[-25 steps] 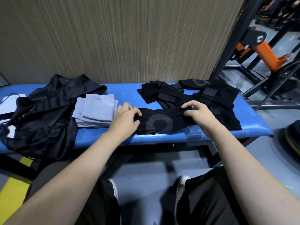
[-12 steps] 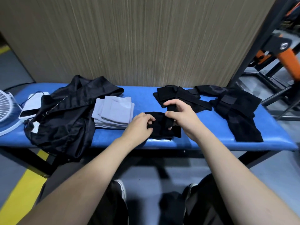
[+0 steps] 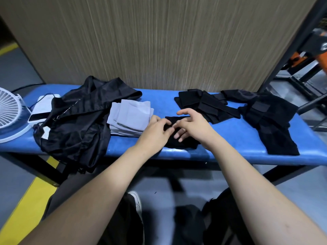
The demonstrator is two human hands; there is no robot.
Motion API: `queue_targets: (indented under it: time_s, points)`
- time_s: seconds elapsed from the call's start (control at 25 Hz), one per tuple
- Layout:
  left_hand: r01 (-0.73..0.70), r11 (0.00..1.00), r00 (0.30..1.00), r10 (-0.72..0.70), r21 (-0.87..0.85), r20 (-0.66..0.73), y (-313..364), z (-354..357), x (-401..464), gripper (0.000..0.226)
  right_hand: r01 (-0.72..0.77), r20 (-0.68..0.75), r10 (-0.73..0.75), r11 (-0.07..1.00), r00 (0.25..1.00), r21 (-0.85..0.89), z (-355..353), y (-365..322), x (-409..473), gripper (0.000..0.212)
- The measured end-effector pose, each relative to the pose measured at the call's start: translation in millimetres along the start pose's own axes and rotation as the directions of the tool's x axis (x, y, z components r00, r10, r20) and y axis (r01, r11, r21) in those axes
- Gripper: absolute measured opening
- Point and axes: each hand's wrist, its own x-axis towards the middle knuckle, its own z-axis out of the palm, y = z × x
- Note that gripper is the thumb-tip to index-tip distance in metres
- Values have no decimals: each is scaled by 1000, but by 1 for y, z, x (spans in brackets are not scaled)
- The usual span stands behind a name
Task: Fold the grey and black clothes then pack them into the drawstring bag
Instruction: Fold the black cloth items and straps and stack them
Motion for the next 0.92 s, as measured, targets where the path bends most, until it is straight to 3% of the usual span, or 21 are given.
queue_targets:
  time_s: [0.08, 0.16, 0.24, 0.4, 0.48, 0.6, 0.92]
  points:
    - [-18, 997, 999, 16, 72, 32, -1, 5, 0, 37, 62, -111, -69, 996, 991, -67, -14, 2, -1, 25]
    - [-39, 994, 999, 36, 100, 32, 1, 9, -2, 39, 93, -227, -179, 935, 957, -341, -33, 9, 0, 20]
    - [-62, 990, 998, 63, 128, 3, 6, 11, -4, 41, 37, -199, -175, 832, 964, -553, -51, 17, -3, 21]
    - [-258, 927, 954, 288, 274, -77, 18, 15, -7, 44, -91, -100, 46, 856, 994, -508, -64, 28, -14, 40]
    - [-305, 909, 949, 313, 285, 18, 25, 17, -9, 29, -72, -78, 39, 880, 996, -470, -62, 29, -16, 45]
    - [-304, 882, 952, 274, 360, 135, 25, 21, -9, 48, -43, -70, 10, 873, 998, -486, -52, 26, -13, 43]
    - [-251, 822, 959, 284, 510, 14, 10, 22, 1, 33, 91, -61, -146, 838, 987, -538, -22, 24, 12, 54]
